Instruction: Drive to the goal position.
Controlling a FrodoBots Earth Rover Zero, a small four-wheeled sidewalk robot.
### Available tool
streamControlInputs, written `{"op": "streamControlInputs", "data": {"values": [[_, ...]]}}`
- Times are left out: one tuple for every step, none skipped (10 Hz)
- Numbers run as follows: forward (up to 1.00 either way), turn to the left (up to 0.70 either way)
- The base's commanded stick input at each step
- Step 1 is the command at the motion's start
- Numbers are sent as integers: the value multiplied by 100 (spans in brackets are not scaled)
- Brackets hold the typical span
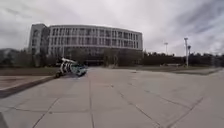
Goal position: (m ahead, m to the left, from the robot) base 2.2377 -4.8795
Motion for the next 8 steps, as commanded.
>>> {"op": "streamControlInputs", "data": {"values": [[70,30],[70,3],[70,2],[70,1],[70,0],[70,1],[70,1],[70,0]]}}
